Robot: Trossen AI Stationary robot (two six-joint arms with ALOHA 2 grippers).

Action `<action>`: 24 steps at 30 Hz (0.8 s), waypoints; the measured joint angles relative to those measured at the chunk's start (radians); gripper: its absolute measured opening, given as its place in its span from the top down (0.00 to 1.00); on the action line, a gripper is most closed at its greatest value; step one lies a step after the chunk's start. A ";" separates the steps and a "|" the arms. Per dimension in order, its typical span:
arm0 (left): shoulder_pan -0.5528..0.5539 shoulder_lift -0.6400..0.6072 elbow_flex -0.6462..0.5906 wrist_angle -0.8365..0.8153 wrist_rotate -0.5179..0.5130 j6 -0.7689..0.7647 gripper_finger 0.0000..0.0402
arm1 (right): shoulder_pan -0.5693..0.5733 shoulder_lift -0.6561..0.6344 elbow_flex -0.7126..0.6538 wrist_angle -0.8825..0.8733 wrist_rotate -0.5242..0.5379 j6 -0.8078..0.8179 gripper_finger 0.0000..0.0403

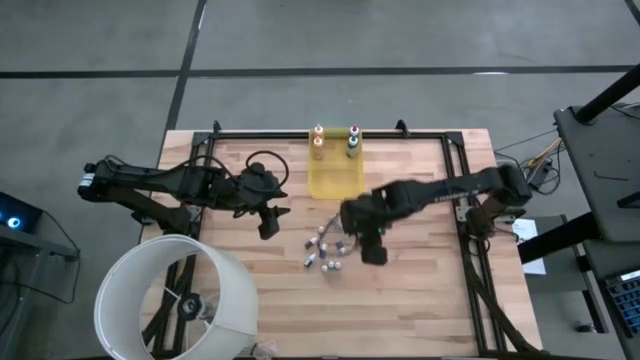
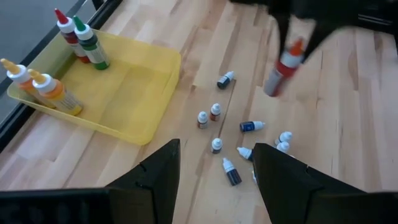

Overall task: Pick & Place food coloring
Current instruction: Put the large orange food coloring bottle into the yellow container

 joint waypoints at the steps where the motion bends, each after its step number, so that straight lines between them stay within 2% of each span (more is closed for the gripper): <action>1: 0.000 0.000 0.000 0.000 0.000 0.000 0.57 | -0.023 0.000 0.020 -0.015 0.000 -0.002 0.73; 10: 0.000 0.000 0.000 0.000 -0.019 0.000 0.57 | -0.276 -0.002 0.147 -0.042 0.008 -0.084 0.73; 18: 0.000 0.000 0.000 0.000 -0.034 0.000 0.57 | -0.499 -0.002 0.139 -0.013 0.031 -0.145 0.73; 24: 0.000 0.000 0.000 0.000 -0.038 0.000 0.57 | -0.575 0.000 0.122 0.042 0.030 -0.216 0.73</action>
